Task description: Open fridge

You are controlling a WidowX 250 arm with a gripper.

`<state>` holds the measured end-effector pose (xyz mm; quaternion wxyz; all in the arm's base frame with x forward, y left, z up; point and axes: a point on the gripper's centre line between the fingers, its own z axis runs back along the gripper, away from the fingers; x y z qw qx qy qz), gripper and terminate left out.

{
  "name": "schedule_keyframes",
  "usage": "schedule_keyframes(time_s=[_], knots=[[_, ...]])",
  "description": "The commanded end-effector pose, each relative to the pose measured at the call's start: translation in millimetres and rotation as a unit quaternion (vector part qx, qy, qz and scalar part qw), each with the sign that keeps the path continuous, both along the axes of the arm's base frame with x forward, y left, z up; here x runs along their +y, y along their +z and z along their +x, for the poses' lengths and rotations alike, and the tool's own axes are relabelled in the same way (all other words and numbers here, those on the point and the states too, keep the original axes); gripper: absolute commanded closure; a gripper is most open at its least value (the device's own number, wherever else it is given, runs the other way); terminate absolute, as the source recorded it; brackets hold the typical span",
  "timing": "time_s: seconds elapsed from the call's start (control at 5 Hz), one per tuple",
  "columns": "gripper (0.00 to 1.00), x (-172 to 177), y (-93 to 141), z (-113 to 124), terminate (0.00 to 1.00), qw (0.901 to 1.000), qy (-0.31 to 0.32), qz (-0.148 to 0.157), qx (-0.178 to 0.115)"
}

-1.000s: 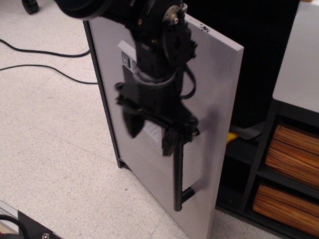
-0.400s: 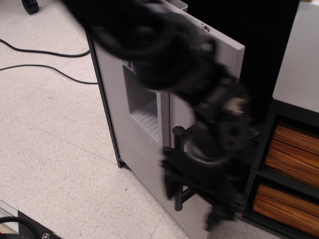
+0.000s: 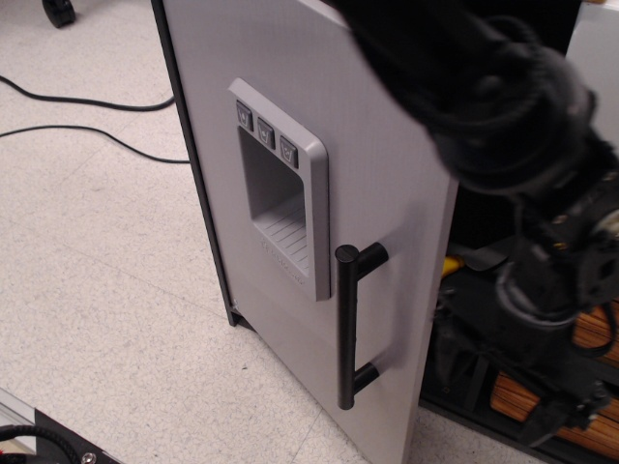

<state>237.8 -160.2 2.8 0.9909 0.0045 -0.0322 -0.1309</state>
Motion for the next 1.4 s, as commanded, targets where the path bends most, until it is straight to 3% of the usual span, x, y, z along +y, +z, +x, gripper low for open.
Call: schedule_keyframes(time_s=[0.0,0.4,0.6,0.8,1.0,1.2], knots=[[0.00,-20.0,27.2,44.5,0.00,0.9986,0.016,-0.029,-0.040],[0.00,22.6,44.3,64.9,0.00,0.9952,0.076,-0.004,-0.062],[0.00,51.5,56.4,64.4,0.00,0.9924,0.111,0.001,-0.051],[0.00,74.9,62.4,53.7,0.00,0.9912,0.123,0.013,-0.048],[0.00,107.7,71.8,30.3,0.00,0.9895,0.139,0.013,-0.038],[0.00,145.0,66.1,0.3,0.00,0.9913,0.126,0.028,-0.027]])
